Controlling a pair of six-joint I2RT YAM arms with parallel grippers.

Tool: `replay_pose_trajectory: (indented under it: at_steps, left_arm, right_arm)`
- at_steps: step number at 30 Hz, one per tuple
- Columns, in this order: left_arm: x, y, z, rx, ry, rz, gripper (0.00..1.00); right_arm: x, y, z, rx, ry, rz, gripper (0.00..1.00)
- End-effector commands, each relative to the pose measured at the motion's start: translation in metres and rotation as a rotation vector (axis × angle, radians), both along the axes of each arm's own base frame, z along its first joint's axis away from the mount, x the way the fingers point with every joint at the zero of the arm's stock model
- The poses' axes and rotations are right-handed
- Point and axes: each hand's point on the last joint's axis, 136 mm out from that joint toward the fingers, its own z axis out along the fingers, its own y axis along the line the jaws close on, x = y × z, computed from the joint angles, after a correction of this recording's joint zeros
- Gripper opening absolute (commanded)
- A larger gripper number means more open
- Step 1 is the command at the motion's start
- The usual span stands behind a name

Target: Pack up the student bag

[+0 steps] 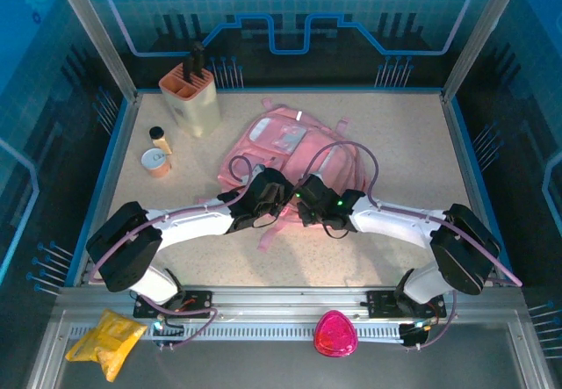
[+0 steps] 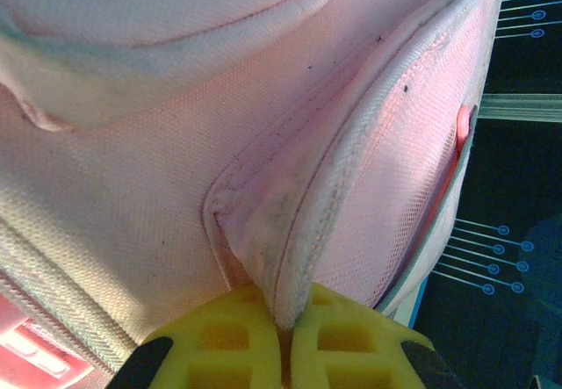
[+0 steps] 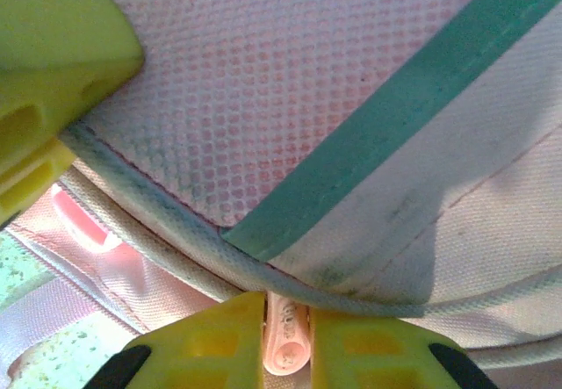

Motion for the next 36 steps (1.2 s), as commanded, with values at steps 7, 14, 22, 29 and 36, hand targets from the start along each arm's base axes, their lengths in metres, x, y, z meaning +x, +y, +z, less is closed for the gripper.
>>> replay_pose_trajectory:
  at_steps: [7, 14, 22, 29, 36]
  left_arm:
    - [-0.007, -0.017, 0.047, -0.071, -0.085, -0.065, 0.0]
    - [-0.006, -0.014, 0.046, -0.066, -0.088, -0.06, 0.0]
    - [0.006, 0.02, 0.037, 0.036, -0.067, -0.018, 0.0]
    - [0.02, 0.039, 0.037, 0.045, -0.066, -0.023, 0.0]
    - [0.037, 0.052, 0.032, 0.09, -0.05, -0.039, 0.0]
  right_arm:
    - [0.017, -0.012, 0.018, 0.001, -0.113, -0.039, 0.08]
    - [0.012, -0.014, 0.011, 0.012, -0.076, -0.011, 0.01]
    - [0.0, -0.029, 0.006, -0.012, -0.052, 0.001, 0.0]
    - [-0.009, -0.051, 0.004, -0.044, -0.014, -0.01, 0.0]
    - [-0.007, -0.073, 0.01, 0.085, 0.015, -0.084, 0.0]
